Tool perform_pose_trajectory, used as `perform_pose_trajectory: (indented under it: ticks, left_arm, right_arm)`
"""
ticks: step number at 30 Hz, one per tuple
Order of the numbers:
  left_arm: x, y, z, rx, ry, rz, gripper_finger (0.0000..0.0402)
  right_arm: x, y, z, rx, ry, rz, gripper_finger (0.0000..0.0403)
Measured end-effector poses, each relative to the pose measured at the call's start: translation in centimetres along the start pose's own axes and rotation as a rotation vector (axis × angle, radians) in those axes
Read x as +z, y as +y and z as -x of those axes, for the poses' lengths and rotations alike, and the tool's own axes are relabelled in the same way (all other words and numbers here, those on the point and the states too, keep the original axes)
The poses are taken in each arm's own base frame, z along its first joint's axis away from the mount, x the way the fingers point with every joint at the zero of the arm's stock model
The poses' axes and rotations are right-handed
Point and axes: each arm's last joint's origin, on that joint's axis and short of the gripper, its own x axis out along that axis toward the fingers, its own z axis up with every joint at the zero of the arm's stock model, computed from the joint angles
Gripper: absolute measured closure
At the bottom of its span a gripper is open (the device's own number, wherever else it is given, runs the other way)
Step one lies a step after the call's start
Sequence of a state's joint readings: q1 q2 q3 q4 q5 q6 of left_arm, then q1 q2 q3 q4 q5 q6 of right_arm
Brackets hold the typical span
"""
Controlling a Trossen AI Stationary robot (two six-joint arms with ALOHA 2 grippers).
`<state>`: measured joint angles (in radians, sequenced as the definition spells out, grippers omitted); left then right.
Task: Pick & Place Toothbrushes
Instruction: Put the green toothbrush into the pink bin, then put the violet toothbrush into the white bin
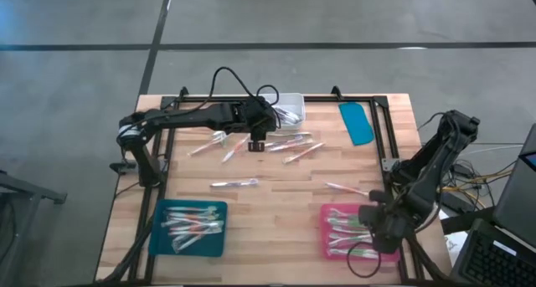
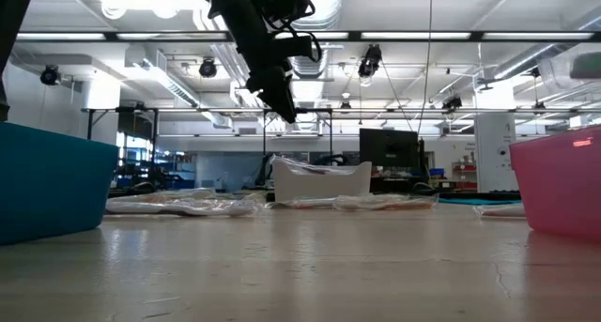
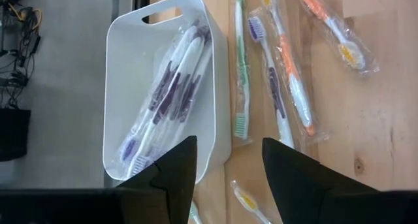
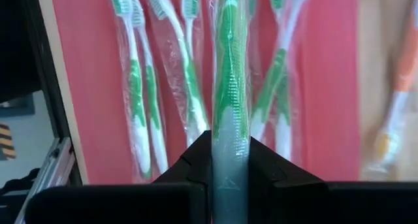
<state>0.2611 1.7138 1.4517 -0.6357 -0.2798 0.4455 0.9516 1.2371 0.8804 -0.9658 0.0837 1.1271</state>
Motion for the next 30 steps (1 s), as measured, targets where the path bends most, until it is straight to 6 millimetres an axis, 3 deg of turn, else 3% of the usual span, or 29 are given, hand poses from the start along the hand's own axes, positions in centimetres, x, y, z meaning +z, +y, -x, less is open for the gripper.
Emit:
perform_pose_trajectory:
  ticks: [6, 17, 30]
  left_arm:
    - [0.0, 0.0, 0.0, 0.0, 0.001, 0.003, 0.0223]
    - [0.0, 0.0, 0.0, 0.0, 0.001, 0.001, 0.0223]
    - [0.0, 0.0, 0.0, 0.0, 0.001, 0.0, 0.0223]
  right_arm:
    - [-0.4, -0.5, -2.2, 0.045, -0.02, -0.029, 0.0365]
    - [-1.6, -2.0, -4.4, 0.042, 0.05, -0.086, 0.0363]
    - [-1.6, -2.0, -4.5, 0.045, 0.057, -0.096, 0.0272]
